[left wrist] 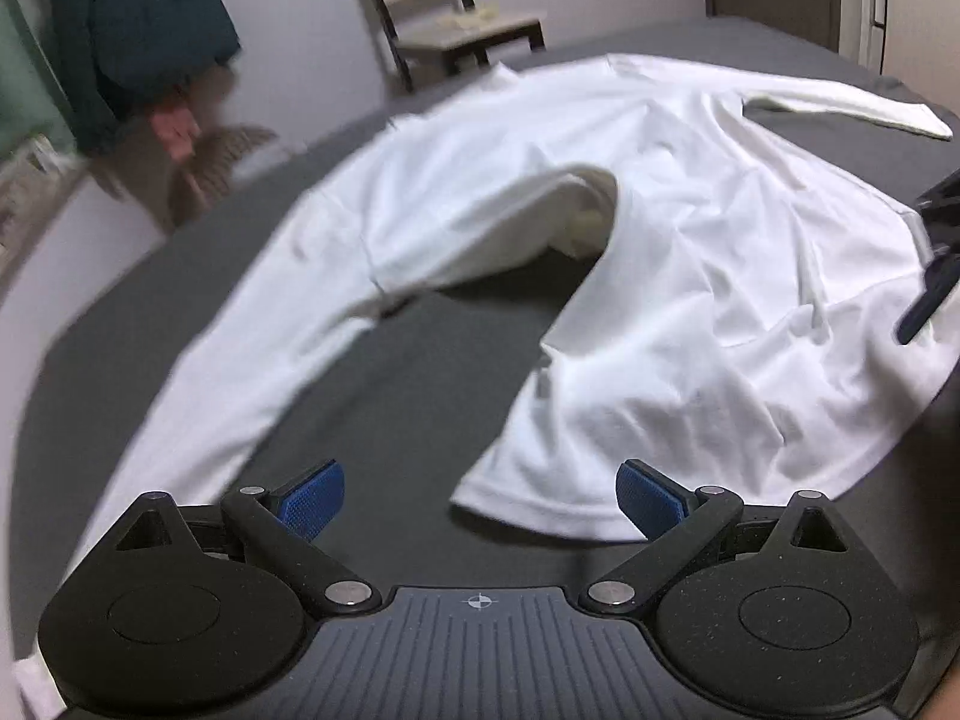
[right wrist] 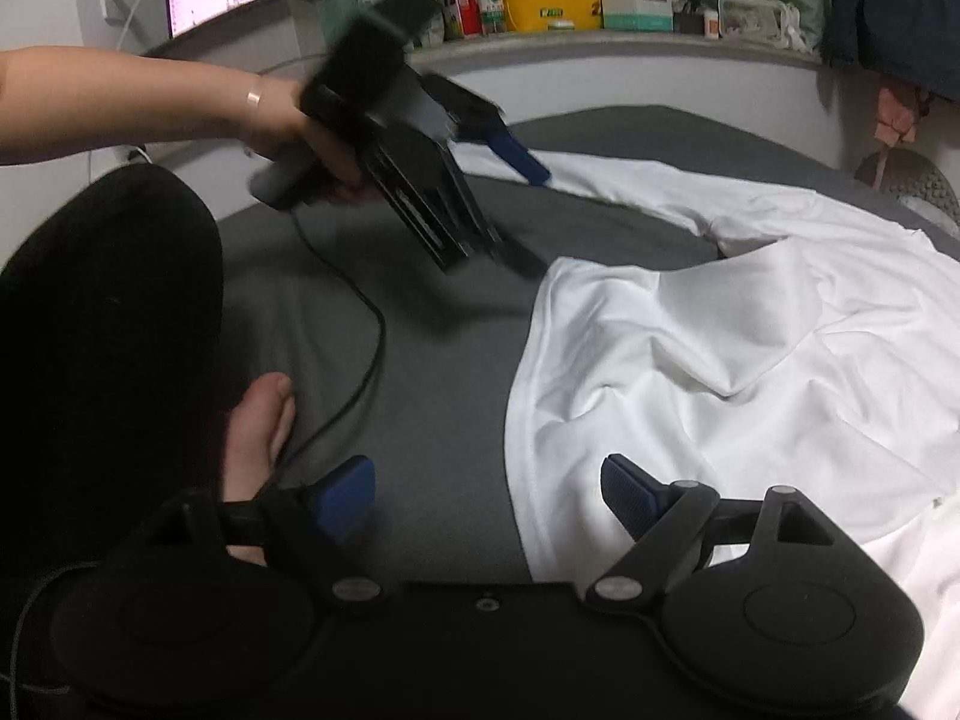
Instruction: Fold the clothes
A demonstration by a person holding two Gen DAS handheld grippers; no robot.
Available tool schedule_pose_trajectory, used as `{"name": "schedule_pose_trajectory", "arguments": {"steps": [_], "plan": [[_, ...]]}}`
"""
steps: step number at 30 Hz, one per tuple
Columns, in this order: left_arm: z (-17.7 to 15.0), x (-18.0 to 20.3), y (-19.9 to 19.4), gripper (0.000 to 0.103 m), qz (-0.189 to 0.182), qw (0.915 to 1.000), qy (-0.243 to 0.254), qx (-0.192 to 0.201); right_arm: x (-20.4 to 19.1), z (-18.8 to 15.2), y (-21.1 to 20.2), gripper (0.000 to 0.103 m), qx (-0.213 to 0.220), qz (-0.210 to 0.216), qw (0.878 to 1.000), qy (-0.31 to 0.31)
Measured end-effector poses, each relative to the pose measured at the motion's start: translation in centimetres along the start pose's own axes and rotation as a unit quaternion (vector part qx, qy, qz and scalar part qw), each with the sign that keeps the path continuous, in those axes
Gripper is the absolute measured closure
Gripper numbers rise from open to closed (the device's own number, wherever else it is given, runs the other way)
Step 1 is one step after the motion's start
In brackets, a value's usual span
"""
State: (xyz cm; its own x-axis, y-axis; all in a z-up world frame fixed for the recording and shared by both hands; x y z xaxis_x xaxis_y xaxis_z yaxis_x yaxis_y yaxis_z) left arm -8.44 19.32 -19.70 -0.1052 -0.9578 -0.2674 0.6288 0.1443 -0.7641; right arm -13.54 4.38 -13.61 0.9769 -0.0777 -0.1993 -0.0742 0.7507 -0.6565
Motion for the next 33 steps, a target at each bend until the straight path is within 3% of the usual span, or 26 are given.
{"name": "schedule_pose_trajectory", "arguments": {"steps": [2,6,9,11,13,14,19,21,24,27,30,32,33], "plan": [[0.3,-1.6,1.6,0.005,-0.023,0.9994,-0.022,-0.011,-0.2,0.0,-0.5,0.02,0.008,0.001,1.0,0.001],[-0.8,-2.1,3.0,0.025,-0.043,0.9971,-0.059,-0.023,-0.2,0.2,-1.0,0.02,0.019,0.011,1.0,0.004],[-1.1,-3.3,5.0,0.03,-0.081,0.9902,-0.103,-0.05,0.1,0.3,-1.1,0.02,0.026,0.026,0.999,0.012],[-1.6,-3.4,5.6,0.041,-0.089,0.9885,-0.11,-0.052,0.7,0.4,-1.0,0.02,0.027,0.036,0.999,0.026],[-1.8,-3.2,5.3,0.086,-0.098,0.9868,-0.122,-0.043,1.3,0.3,-1.0,0.02,0.027,0.038,0.998,0.039],[-1.9,-3.1,5.0,0.097,-0.106,0.9845,-0.134,-0.041,1.5,0.3,-1.1,0.02,0.027,0.037,0.998,0.043],[-2.2,-1.6,1.5,0.1,-0.083,0.9821,-0.161,-0.051,1.5,0.4,-1.3,0.02,0.027,0.016,0.999,0.037],[-2.3,-1.7,0.0,0.1,-0.081,0.9722,-0.206,-0.076,1.0,0.4,-1.0,0.02,0.016,-0.001,1.0,0.017],[-2.0,-2.0,-2.8,0.1,-0.104,0.9496,-0.277,-0.105,-0.4,0.0,0.1,0.02,-0.024,-0.051,0.998,-0.041],[-1.4,-2.0,-5.3,0.1,-0.126,0.9337,-0.314,-0.118,-2.1,-0.4,0.5,0.024,-0.055,-0.105,0.985,-0.124],[-0.9,-0.9,-6.9,0.1,-0.124,0.9395,-0.296,-0.12,-2.3,-0.3,-0.9,0.024,-0.081,-0.184,0.959,-0.199],[-1.4,-0.1,-7.1,0.1,-0.136,0.9315,-0.308,-0.137,-1.1,-0.2,-3.2,0.024,-0.106,-0.227,0.945,-0.209],[-1.6,0.1,-7.2,0.1,-0.146,0.9263,-0.317,-0.143,-0.6,-0.4,-4.4,0.024,-0.125,-0.226,0.945,-0.201]]}}
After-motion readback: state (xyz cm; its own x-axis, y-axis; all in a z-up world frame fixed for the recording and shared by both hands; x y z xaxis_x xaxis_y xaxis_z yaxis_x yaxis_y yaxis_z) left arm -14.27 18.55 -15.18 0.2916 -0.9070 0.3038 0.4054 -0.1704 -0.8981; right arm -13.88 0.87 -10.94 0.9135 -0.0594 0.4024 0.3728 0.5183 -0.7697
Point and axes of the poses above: each gripper's, at about its wrist camera, not at the fingertips, and y roughly the way its jaws point, x to its right, z to its top, the point moved 3 cm from there along y, roughly the way its jaws point, and after that the axes turned 5 degrees about z, right-handed, at the moved point
